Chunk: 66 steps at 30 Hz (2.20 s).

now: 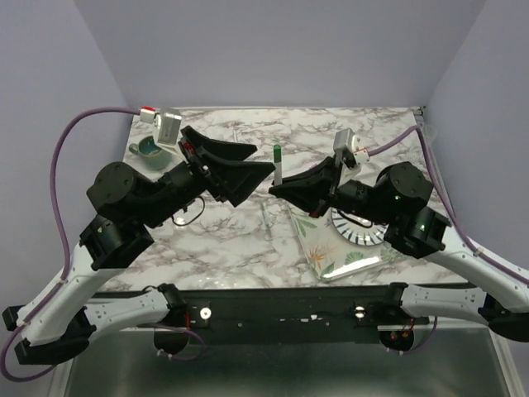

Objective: Insert the pens into the pen caps

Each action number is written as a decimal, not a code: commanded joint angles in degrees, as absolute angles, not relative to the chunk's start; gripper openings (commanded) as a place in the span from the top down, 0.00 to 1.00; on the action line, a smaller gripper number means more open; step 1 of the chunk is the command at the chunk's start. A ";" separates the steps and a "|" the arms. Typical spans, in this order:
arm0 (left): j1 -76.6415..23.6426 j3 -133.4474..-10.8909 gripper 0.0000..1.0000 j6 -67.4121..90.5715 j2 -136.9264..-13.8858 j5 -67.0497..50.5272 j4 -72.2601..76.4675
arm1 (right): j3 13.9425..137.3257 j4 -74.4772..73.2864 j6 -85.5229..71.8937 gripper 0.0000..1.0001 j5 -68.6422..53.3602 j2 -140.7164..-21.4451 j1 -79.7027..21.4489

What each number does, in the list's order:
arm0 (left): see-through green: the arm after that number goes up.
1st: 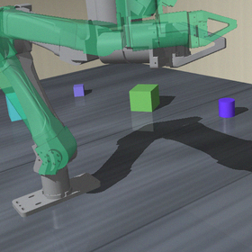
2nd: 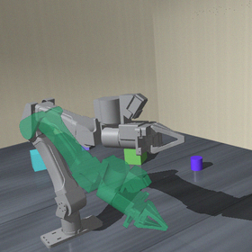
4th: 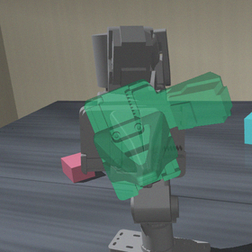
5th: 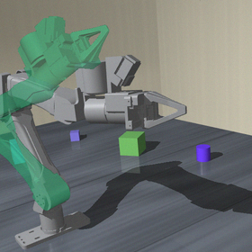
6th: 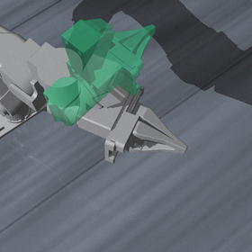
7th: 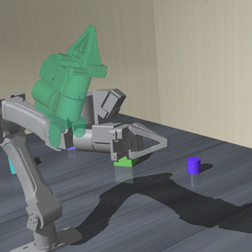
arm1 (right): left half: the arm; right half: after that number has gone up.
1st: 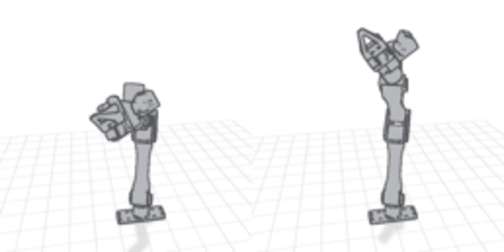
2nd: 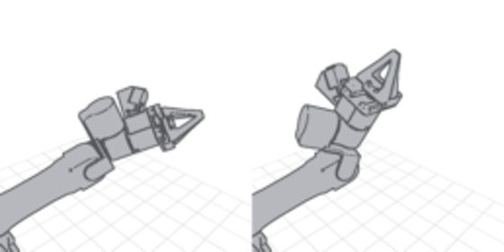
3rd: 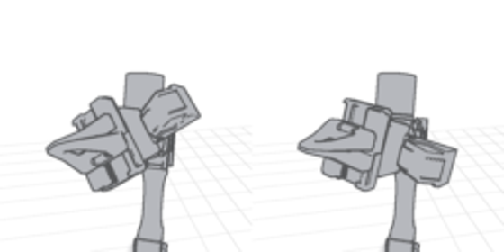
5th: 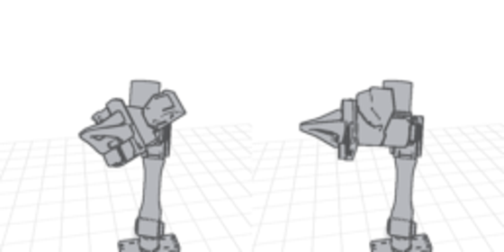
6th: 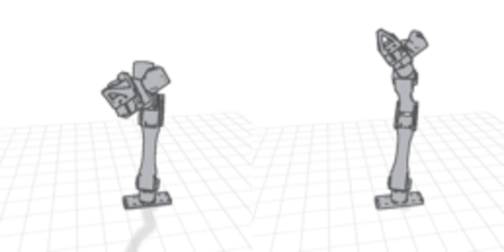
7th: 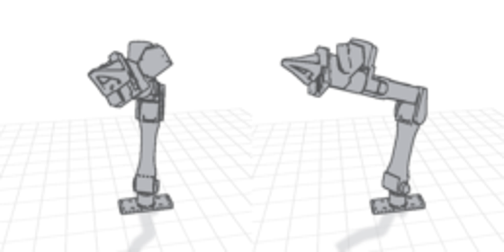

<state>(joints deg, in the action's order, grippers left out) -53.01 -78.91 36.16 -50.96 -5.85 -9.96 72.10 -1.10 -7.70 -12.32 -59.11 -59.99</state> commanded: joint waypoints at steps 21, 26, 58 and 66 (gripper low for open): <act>-53.44 -47.39 0.01 14.86 -28.67 33.21 -20.66 | 70.55 -22.14 -30.32 0.95 16.53 -94.38 -59.33; -53.35 -43.77 0.01 12.66 -22.77 39.70 -18.45 | 75.40 -25.13 -37.61 0.92 10.47 -105.61 -59.33; -53.00 -53.49 0.01 22.40 -37.15 47.27 -24.40 | 70.68 -25.76 -40.25 0.66 3.88 -94.95 -60.12; -31.83 -72.05 0.14 31.46 -67.88 25.15 -29.80 | 55.64 -21.44 -38.76 0.39 1.67 -74.90 -60.12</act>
<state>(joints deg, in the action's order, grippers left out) -41.21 -65.58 24.14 -55.09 38.59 -25.65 62.22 -23.05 -40.69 3.70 -84.40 -59.68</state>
